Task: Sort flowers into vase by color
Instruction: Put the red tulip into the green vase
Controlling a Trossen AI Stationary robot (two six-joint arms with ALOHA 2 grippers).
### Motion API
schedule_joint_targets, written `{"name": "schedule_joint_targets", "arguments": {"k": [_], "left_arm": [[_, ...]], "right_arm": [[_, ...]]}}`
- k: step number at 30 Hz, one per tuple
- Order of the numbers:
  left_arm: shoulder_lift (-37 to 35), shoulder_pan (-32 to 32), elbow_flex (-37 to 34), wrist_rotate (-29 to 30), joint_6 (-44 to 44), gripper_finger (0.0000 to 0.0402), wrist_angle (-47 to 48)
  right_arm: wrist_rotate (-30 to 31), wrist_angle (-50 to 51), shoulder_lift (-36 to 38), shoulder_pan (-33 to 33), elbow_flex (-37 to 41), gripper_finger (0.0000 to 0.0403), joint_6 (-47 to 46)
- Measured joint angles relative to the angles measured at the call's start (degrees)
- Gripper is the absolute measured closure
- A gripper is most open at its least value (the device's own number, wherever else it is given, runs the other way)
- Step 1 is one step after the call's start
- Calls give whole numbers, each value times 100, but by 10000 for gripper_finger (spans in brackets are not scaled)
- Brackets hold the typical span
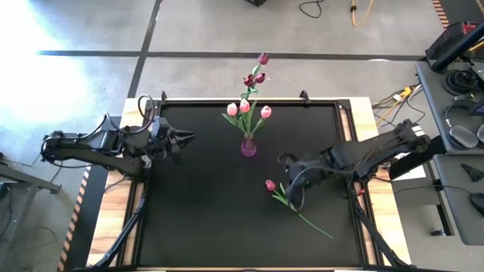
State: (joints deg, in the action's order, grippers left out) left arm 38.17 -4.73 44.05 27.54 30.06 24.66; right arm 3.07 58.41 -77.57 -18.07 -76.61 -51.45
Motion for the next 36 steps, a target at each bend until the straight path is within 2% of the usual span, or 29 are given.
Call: {"name": "schedule_joint_targets", "arguments": {"k": [6,11,20,25,29,32,36], "left_arm": [[-2,7,0,-164,-54,324,1],[-2,7,0,-223,-54,324,5],[20,7,0,-278,4,324,111],[17,7,0,-277,49,324,175],[21,13,-2,-241,58,324,429],[28,15,-4,-204,116,324,595],[-4,15,-4,-197,136,324,609]], "right_arm": [[-8,-1179,-249,-43,1247,215,-401],[-118,-1667,-556,-43,1839,169,-623],[-413,-2113,-1460,-41,1962,154,-735],[-725,-2171,-2070,-41,1742,172,-471],[-969,-2003,-2401,-21,1516,207,-273],[-1080,-1709,-2494,11,1218,253,15],[-1270,-1567,-2423,167,779,338,411]]}}
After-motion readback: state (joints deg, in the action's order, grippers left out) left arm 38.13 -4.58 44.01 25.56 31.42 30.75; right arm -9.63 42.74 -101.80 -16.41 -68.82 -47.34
